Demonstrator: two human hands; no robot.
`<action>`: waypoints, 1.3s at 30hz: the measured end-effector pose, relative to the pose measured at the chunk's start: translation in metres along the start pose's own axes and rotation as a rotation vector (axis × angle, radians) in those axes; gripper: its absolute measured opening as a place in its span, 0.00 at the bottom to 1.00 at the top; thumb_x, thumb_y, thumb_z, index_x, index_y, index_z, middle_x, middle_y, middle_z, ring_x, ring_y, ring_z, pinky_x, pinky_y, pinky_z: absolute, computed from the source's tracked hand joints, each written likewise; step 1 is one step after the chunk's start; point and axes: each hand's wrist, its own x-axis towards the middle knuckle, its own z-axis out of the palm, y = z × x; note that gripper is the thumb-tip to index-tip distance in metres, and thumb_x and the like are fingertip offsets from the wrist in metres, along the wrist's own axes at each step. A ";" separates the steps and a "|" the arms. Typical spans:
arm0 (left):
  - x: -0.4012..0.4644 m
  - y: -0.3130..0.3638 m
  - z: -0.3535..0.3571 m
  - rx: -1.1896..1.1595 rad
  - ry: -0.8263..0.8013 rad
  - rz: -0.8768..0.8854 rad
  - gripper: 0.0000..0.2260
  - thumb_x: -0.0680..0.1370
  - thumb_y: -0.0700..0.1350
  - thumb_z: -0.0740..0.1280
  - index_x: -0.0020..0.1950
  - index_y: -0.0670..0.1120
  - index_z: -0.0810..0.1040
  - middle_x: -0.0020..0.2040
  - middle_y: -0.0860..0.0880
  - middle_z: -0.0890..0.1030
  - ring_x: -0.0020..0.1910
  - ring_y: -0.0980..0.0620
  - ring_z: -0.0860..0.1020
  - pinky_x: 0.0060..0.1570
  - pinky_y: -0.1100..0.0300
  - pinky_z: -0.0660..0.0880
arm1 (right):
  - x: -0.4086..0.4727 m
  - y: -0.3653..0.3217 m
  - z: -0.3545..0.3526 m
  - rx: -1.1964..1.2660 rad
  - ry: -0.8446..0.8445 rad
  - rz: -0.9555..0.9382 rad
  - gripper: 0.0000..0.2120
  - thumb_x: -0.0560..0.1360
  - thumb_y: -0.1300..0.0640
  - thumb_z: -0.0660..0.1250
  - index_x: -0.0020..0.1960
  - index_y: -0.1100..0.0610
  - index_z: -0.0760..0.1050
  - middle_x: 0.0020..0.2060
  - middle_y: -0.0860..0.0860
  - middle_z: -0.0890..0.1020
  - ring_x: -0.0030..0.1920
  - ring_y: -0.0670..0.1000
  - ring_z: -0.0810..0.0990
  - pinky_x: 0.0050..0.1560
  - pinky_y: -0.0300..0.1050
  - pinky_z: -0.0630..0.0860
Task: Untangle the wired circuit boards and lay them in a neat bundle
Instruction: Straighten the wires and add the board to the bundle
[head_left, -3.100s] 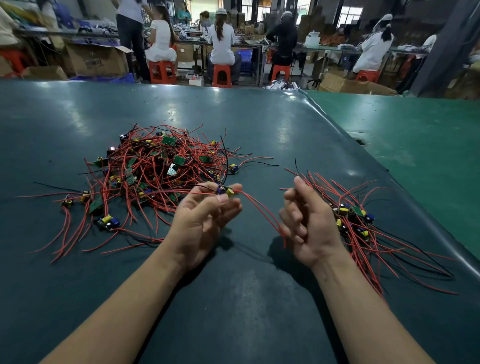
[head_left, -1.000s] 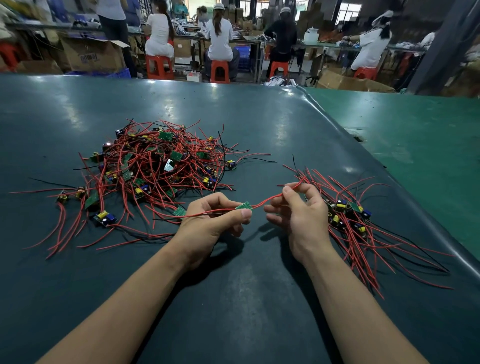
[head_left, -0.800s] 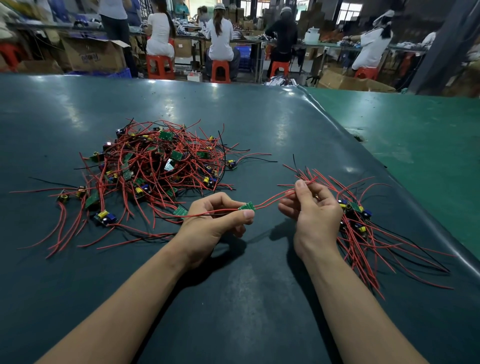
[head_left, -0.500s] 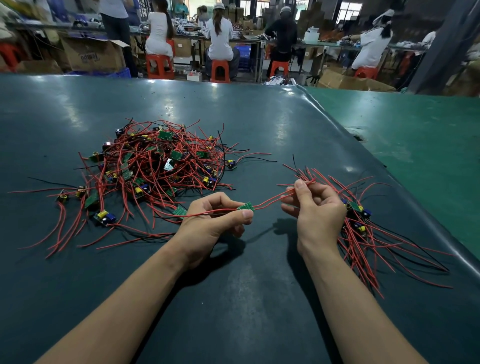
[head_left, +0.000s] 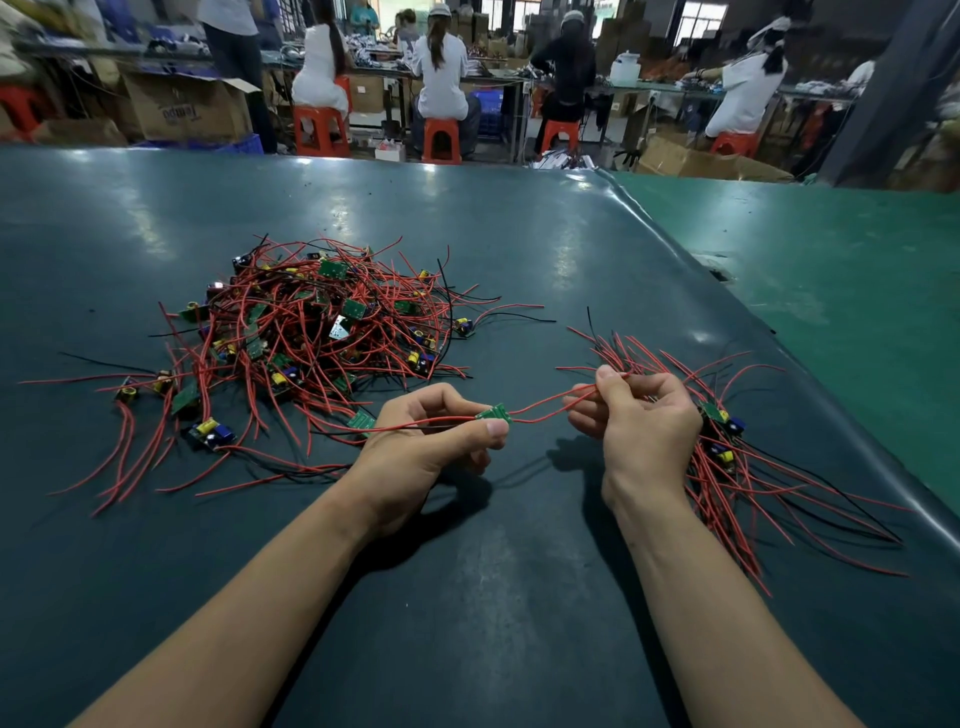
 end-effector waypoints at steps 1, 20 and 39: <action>0.000 0.000 0.000 0.008 -0.005 0.000 0.06 0.62 0.42 0.76 0.33 0.47 0.80 0.35 0.42 0.82 0.28 0.51 0.77 0.30 0.63 0.74 | 0.001 0.000 -0.001 0.027 0.007 0.018 0.13 0.76 0.69 0.67 0.40 0.57 0.66 0.26 0.57 0.81 0.25 0.55 0.82 0.24 0.42 0.77; 0.005 -0.001 -0.002 -0.181 0.093 0.040 0.07 0.64 0.38 0.74 0.37 0.42 0.76 0.34 0.43 0.81 0.29 0.50 0.77 0.30 0.62 0.74 | -0.016 -0.007 0.009 -0.077 -0.444 0.368 0.14 0.74 0.46 0.68 0.51 0.55 0.73 0.31 0.52 0.83 0.22 0.47 0.76 0.20 0.35 0.70; 0.005 -0.001 -0.004 -0.129 -0.016 0.005 0.05 0.65 0.41 0.74 0.32 0.47 0.79 0.33 0.43 0.81 0.29 0.52 0.75 0.31 0.63 0.74 | -0.032 0.003 0.010 -0.268 -0.580 0.007 0.05 0.75 0.59 0.72 0.41 0.58 0.84 0.27 0.51 0.80 0.22 0.46 0.71 0.24 0.36 0.67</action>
